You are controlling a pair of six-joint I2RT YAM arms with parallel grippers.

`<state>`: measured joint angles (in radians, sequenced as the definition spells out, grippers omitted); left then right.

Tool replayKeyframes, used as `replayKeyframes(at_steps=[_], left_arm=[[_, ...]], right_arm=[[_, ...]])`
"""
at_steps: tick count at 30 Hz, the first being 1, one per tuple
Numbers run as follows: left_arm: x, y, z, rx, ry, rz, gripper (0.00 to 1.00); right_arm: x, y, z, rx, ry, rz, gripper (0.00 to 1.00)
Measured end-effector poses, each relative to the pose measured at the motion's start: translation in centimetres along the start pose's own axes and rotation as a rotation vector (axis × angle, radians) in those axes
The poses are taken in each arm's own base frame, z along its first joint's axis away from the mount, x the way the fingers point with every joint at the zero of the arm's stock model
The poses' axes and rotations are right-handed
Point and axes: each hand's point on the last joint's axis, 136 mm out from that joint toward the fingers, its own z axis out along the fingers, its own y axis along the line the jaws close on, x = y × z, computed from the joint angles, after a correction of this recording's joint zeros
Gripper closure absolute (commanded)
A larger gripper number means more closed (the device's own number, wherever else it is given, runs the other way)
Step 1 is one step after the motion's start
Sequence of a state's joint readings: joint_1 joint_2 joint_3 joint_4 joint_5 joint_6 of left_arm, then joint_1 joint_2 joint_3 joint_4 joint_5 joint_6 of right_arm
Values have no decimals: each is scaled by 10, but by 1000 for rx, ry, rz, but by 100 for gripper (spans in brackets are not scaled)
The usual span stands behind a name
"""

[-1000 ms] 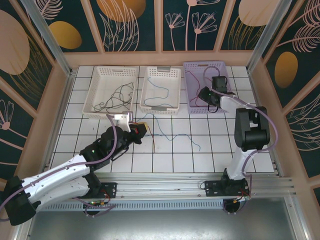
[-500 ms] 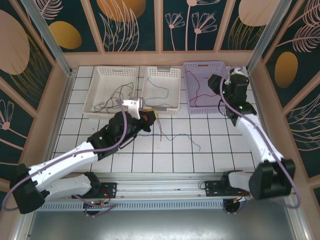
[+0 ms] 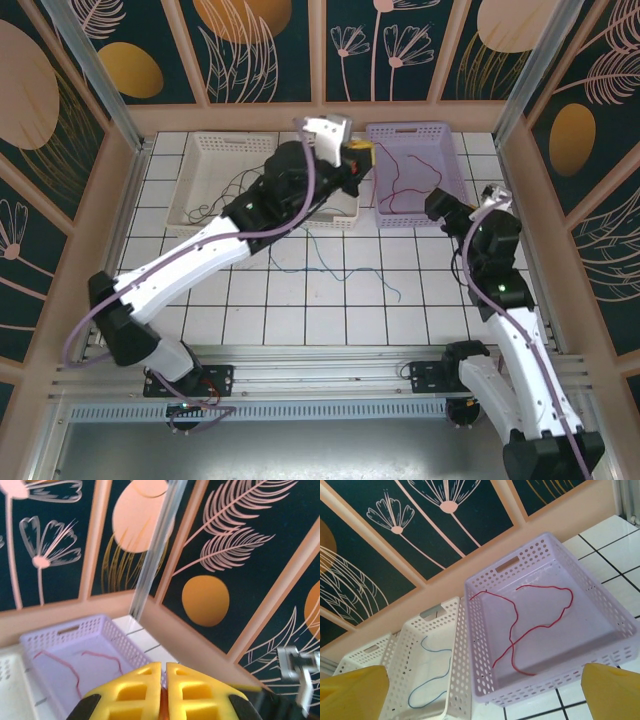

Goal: Untangle the cables

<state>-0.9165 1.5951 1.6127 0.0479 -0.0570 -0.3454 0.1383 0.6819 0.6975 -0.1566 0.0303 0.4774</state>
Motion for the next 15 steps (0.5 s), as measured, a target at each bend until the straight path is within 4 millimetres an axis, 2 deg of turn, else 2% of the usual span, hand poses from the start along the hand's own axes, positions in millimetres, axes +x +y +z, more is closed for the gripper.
replayKeyframes(at_steps=[3, 9, 11, 15], left_arm=[[-3, -10, 33, 41, -3, 30, 100], [15, -22, 107, 114, 10, 46, 100], [25, -23, 131, 135, 12, 46, 100], [54, -16, 164, 137, 28, 45, 100]], right_arm=[[-5, 1, -22, -15, -38, 2, 1], [-16, -6, -64, -9, -142, 7, 1], [-19, -12, -75, 16, -170, 8, 1], [-19, -17, -90, 27, -198, 10, 1]])
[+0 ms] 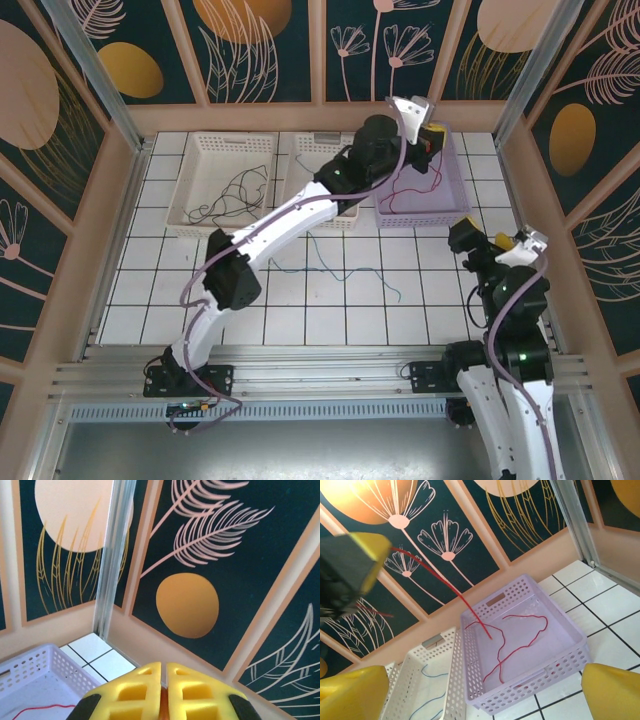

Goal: Untangle the cables

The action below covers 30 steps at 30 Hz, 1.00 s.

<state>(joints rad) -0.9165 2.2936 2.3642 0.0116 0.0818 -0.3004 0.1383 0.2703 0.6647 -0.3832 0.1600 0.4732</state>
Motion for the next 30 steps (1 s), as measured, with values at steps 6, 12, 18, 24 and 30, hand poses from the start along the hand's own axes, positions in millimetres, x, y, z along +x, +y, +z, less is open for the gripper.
replayKeyframes(at_steps=[6, 12, 18, 24, 30], left_arm=[[54, 26, 28, -33, 48, -28, 100], [94, 56, 52, -53, 41, -78, 100], [135, 78, 67, -71, 52, -138, 100], [167, 90, 74, -75, 71, -195, 100], [182, 90, 79, -45, 68, -253, 100]], right_arm=[[0, 0, -13, -10, 12, 0, 1], [-13, 10, -33, -67, -28, 6, 1], [-13, 14, -36, -89, -24, 0, 1], [-11, 17, -36, -105, -14, -15, 1], [-11, 17, -36, -107, -16, -15, 1]])
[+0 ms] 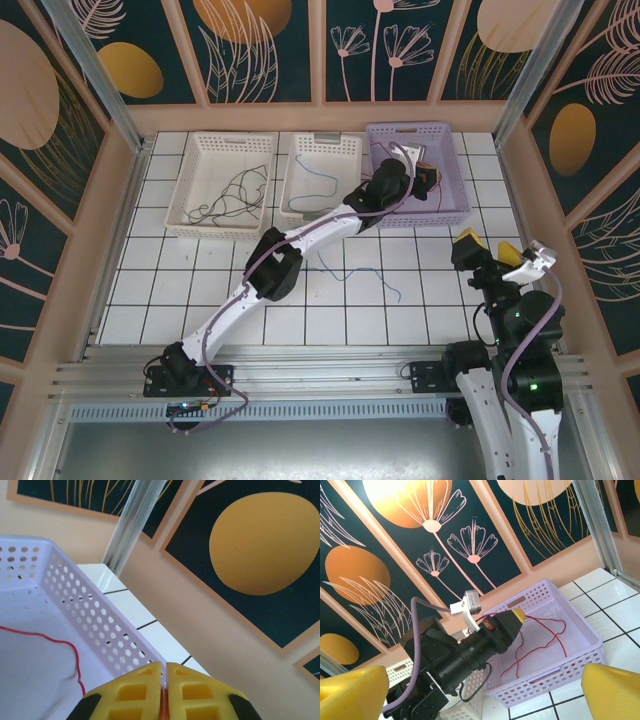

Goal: Untangle the cables

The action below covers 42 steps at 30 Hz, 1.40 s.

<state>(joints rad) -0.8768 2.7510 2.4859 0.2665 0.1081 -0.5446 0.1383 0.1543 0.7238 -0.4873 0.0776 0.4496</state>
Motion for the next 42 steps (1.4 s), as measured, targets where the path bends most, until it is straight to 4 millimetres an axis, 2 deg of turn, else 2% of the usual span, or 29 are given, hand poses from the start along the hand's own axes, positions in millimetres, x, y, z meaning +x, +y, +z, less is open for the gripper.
replayKeyframes(at_steps=[4, 10, 17, 25, 29, 35, 42], left_arm=[[9, 2, 2, 15, 13, -18, 100], [8, -5, 4, 50, 15, -47, 100], [-10, -25, 0, 98, -12, -43, 100], [-52, -67, -11, 202, -93, -79, 100], [-61, -79, -14, 245, -115, -103, 100], [-57, -79, -14, 246, -108, -110, 100], [-43, -62, -8, 230, -88, -176, 100]], right_arm=[[0, 0, 0, -1, -1, -3, 1], [-1, 1, -1, -4, -5, -6, 1], [0, 1, -2, -8, -3, -6, 1], [-1, 1, -3, -12, -10, -5, 1], [-2, 2, -4, -14, -12, -5, 1], [-1, 2, -4, -16, -11, -5, 1], [-2, 3, -5, -21, -12, -5, 1]])
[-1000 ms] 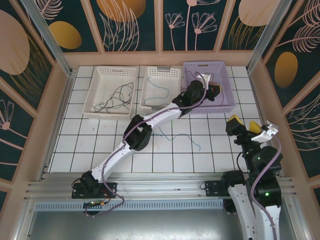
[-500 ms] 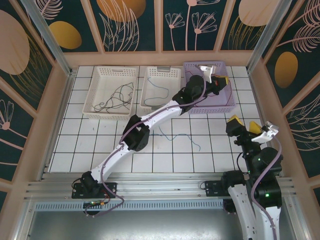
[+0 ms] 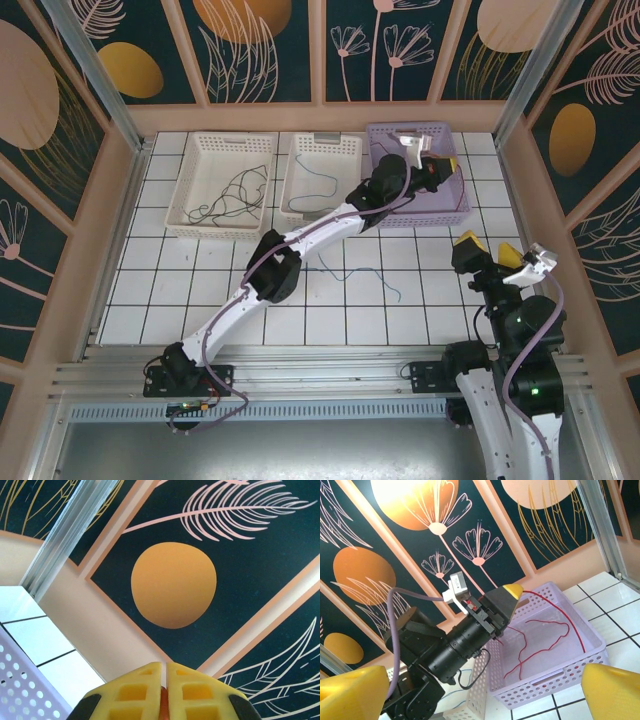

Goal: Untangle the cables

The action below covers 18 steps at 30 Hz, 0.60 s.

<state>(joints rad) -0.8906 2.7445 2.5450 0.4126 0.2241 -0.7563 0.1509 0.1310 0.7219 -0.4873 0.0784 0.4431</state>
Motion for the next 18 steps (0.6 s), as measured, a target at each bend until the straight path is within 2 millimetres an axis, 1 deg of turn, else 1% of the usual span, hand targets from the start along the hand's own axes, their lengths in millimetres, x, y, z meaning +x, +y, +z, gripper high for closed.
replayKeyframes(at_steps=[6, 9, 12, 13, 15, 18], left_arm=[[16, 34, -2, -60, 18, -38, 100], [22, 48, -4, -94, 24, -43, 100], [26, 57, -6, -119, 26, -46, 100], [27, 59, -6, -125, 27, -47, 96], [31, 63, -7, -136, 33, -46, 80], [35, 69, -8, -153, 41, -53, 65]], right_arm=[[0, 0, 0, -2, 1, 0, 1], [0, 0, 0, -2, 0, 0, 1], [0, 0, 0, -2, 1, 0, 1], [0, 0, 0, -2, 1, 0, 1], [0, 0, 0, -2, 1, 0, 1], [0, 0, 0, -2, 1, 0, 1]])
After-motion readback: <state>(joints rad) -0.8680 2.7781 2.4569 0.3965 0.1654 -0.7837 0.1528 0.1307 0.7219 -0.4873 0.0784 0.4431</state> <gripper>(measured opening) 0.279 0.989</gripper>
